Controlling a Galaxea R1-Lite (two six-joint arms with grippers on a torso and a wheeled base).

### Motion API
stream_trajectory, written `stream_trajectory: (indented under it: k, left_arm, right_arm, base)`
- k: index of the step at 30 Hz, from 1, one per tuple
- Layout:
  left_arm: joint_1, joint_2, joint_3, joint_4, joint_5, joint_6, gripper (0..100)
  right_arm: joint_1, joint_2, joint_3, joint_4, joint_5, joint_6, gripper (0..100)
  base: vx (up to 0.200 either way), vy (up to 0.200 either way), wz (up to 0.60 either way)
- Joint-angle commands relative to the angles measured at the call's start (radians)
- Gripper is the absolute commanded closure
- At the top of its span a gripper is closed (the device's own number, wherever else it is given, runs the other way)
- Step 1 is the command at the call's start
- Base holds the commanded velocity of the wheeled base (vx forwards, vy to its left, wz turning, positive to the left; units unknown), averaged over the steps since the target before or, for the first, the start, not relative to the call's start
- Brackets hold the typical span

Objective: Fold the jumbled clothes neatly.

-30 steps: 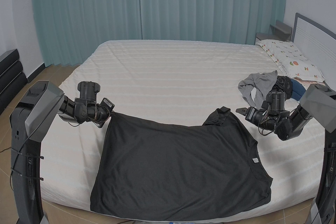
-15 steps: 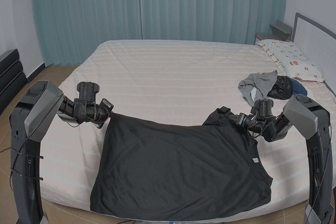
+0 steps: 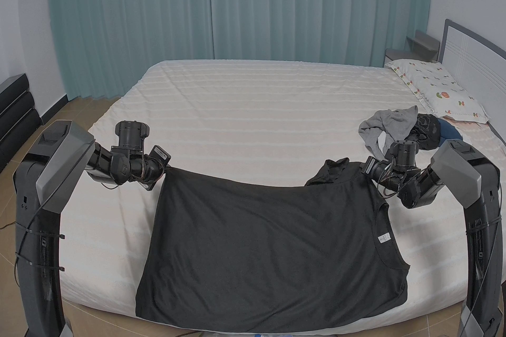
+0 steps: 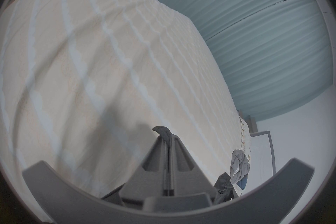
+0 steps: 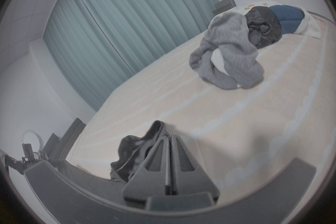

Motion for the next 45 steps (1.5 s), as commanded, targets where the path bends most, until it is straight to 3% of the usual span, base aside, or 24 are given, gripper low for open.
stream_trajectory:
  k: [1,9,11,33,34,42,45]
  left_arm:
    - [0.012,-0.006,-0.038,0.004,0.008,0.000,100]
    - [0.047,0.003,-0.176,0.013,0.008,0.000,100]
    - [0.052,0.031,-0.216,0.011,0.008,0.000,100]
    - [0.011,0.270,-0.392,0.033,0.043,0.010,100]
    - [0.009,0.268,-0.394,0.040,0.043,0.010,0]
    - [0.018,0.209,-0.377,0.066,0.043,0.010,0]
    - [0.041,0.127,-0.331,0.068,0.042,0.008,0]
  right_arm:
    - [-0.010,-0.046,-0.007,-0.001,-0.001,0.010,100]
    - [-0.035,-0.043,-0.131,-0.006,-0.040,0.033,100]
    - [-0.039,-0.032,-0.179,0.005,-0.076,0.093,100]
    - [-0.016,0.157,-0.250,0.028,-0.100,0.091,100]
    - [-0.015,0.157,-0.248,0.027,-0.102,0.091,0]
    - [-0.024,0.017,-0.138,0.031,-0.088,0.097,0]
    - [-0.047,-0.109,-0.004,0.028,-0.051,0.106,0]
  base:
    - [0.000,0.000,0.00]
    - [0.000,0.000,0.00]
    - [0.000,0.000,0.00]
    - [0.000,0.000,0.00]
    - [0.000,0.000,0.00]
    - [0.000,0.000,0.00]
    - [0.000,0.000,0.00]
